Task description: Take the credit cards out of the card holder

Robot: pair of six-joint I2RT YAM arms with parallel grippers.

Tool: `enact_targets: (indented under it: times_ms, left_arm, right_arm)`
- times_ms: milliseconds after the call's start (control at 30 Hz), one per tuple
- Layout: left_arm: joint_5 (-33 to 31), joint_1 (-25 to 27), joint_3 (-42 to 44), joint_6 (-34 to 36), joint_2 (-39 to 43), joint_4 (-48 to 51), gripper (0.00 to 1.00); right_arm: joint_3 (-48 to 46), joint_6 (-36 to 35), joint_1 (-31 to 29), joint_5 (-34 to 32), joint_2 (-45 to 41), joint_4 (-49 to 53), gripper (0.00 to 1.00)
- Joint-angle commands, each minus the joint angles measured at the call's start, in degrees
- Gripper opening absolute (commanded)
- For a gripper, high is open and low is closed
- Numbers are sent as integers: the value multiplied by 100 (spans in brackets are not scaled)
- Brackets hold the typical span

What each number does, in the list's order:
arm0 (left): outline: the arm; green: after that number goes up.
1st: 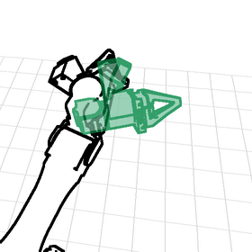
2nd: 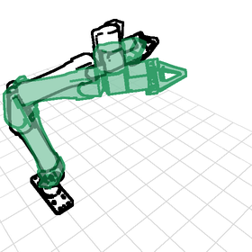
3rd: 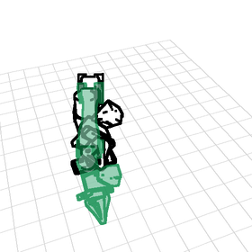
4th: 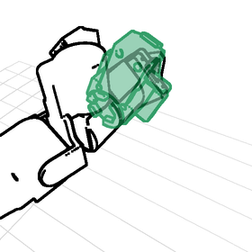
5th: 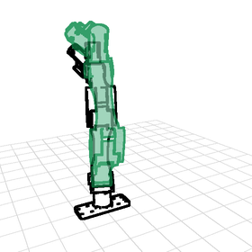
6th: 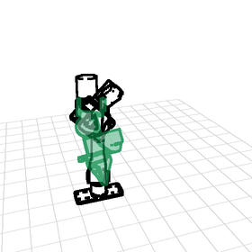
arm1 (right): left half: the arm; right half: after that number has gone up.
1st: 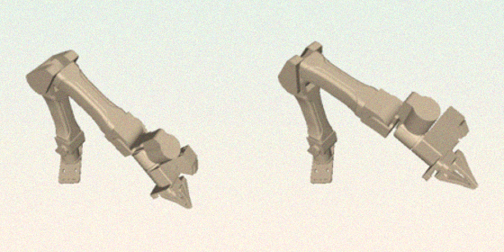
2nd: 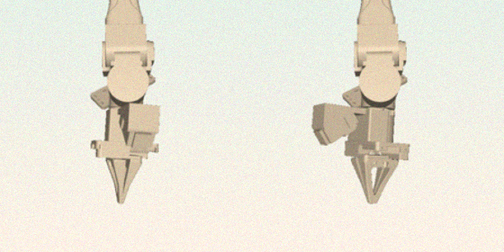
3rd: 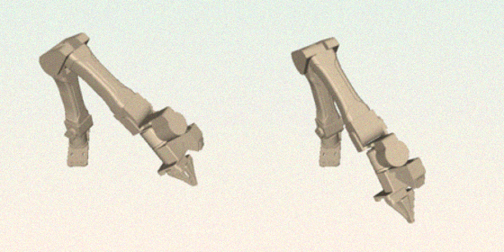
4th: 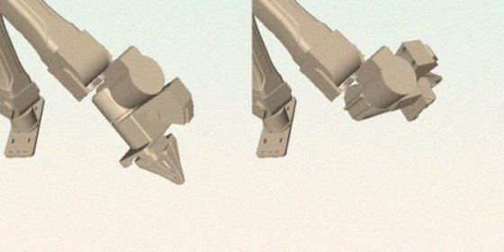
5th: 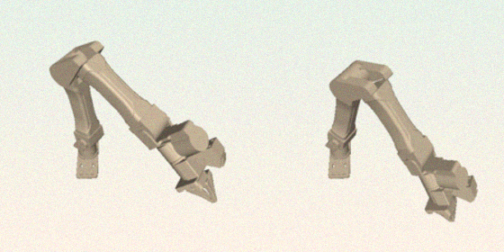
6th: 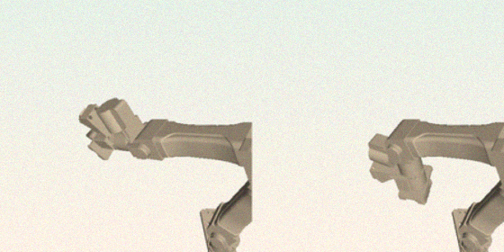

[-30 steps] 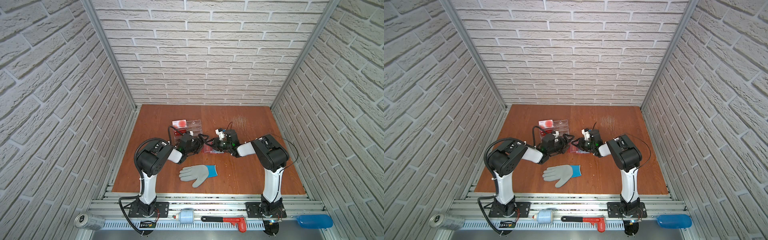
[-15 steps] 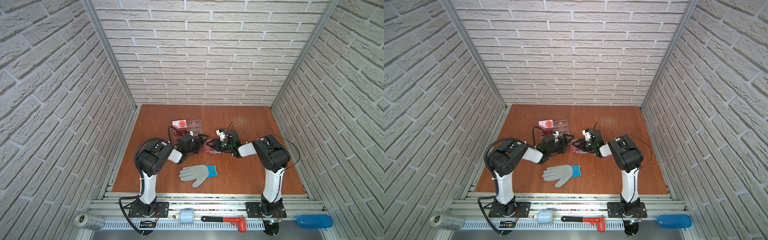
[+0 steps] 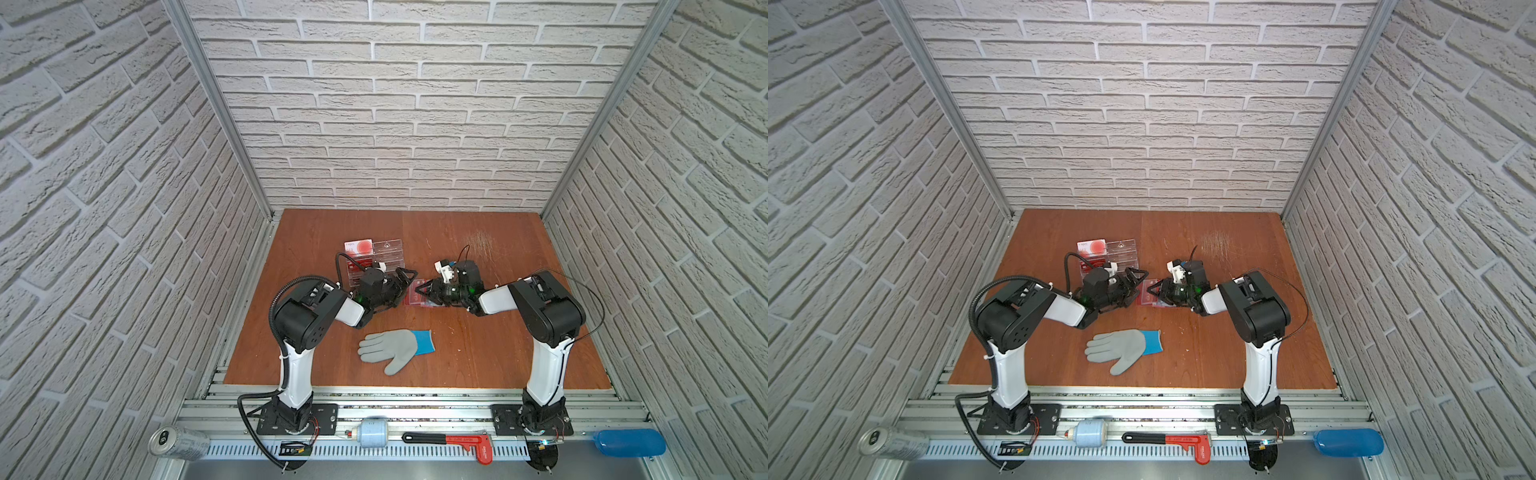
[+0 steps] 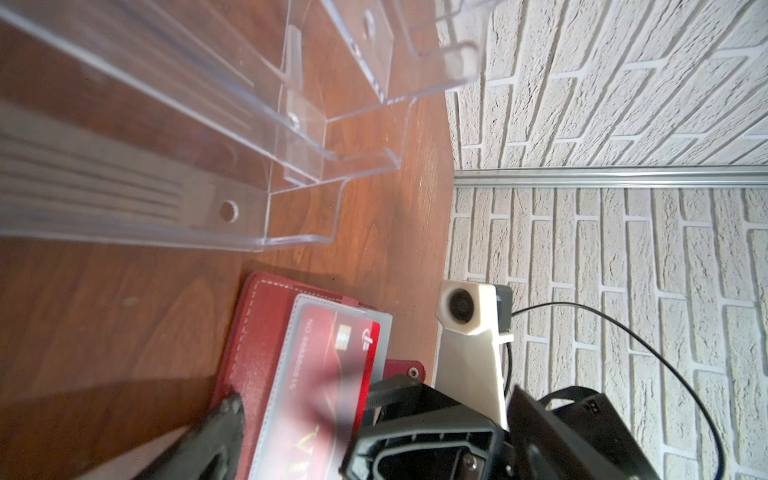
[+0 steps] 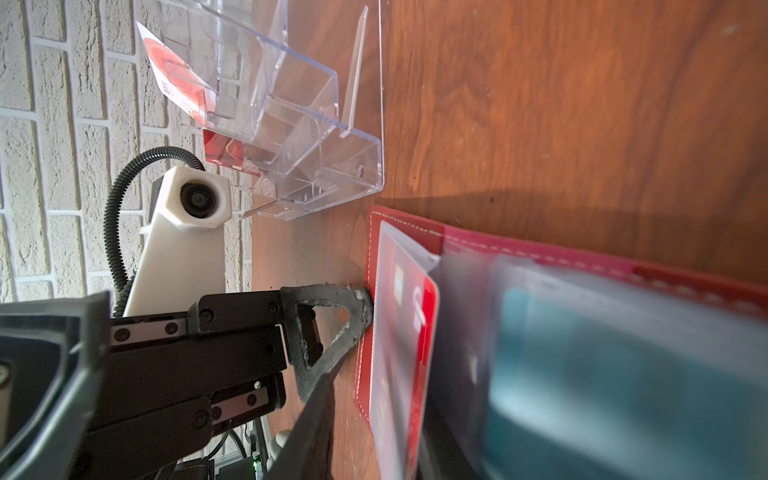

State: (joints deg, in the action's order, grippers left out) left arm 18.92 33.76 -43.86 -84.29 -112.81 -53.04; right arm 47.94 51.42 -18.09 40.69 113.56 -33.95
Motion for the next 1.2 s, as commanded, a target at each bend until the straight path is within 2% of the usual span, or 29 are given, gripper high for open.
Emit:
enact_targets:
  times_ms: [0,1167]
  left_arm:
    - [6,-27,116,-8,-236,84,98]
    - [7,-27,64,-43,-294,88,98]
  right_arm:
    - [-104,-76,42,124,-264,-150,30]
    - [-206,-153,275,231,-394,-73,21]
